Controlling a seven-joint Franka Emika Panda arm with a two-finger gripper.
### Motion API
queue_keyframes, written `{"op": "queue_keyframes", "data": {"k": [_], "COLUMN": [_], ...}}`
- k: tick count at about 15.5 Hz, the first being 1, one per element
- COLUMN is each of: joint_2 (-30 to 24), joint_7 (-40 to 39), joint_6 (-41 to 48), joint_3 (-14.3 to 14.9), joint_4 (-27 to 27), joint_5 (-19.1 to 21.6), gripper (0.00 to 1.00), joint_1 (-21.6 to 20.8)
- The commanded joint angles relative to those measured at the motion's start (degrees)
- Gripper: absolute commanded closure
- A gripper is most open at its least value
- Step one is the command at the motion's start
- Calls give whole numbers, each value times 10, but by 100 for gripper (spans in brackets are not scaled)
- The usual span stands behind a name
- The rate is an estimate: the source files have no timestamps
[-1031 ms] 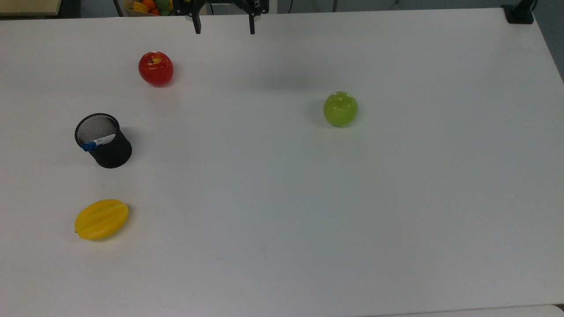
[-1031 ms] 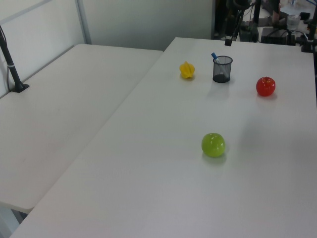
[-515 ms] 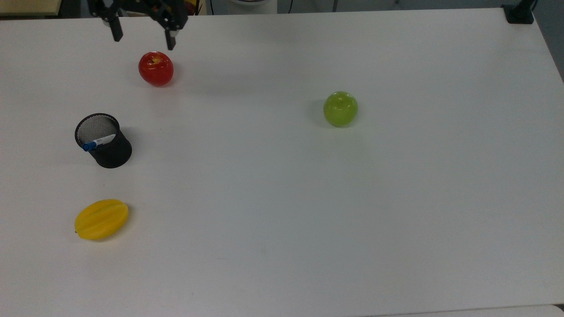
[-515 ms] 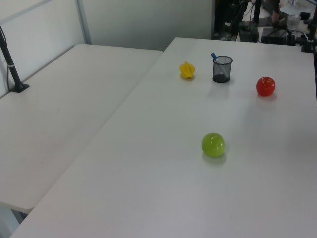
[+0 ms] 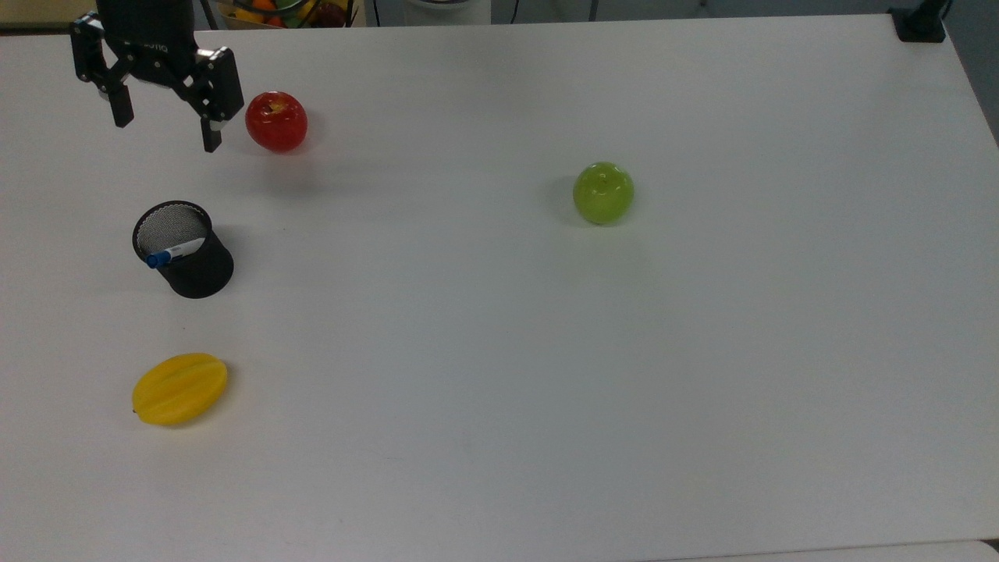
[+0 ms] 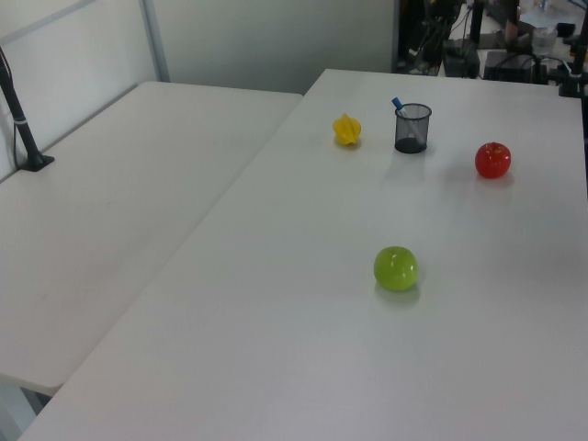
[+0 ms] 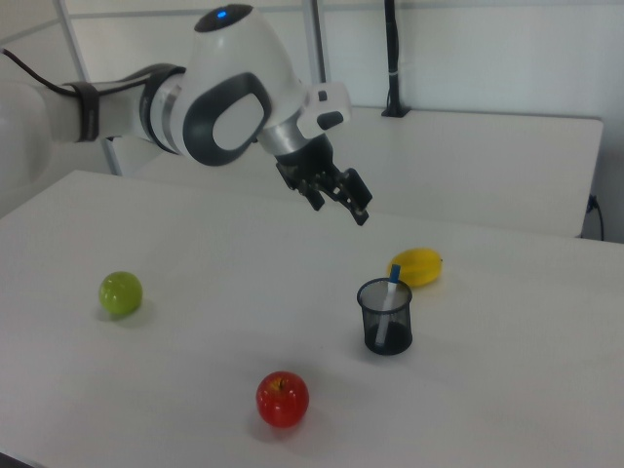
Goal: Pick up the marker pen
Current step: 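Move the open gripper over the black mesh pen cup and lower it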
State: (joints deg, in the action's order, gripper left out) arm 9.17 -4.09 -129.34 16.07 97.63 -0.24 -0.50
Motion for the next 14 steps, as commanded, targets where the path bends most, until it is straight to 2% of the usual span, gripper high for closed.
{"op": "queue_keyframes", "data": {"k": [1, 5, 8, 11, 14], "joint_2": [32, 65, 93, 116, 134], "joint_7": [-4, -4, -4, -4, -4], "joint_6": [-65, -127, -176, -247, -282], "joint_3": [6, 6, 6, 6, 6], "joint_4": [15, 24, 30, 36, 37], "joint_5": [-7, -7, -6, -4, -2], "gripper": [8, 20, 23, 33, 42], "joint_1": [-2, 3, 10, 14, 14]}}
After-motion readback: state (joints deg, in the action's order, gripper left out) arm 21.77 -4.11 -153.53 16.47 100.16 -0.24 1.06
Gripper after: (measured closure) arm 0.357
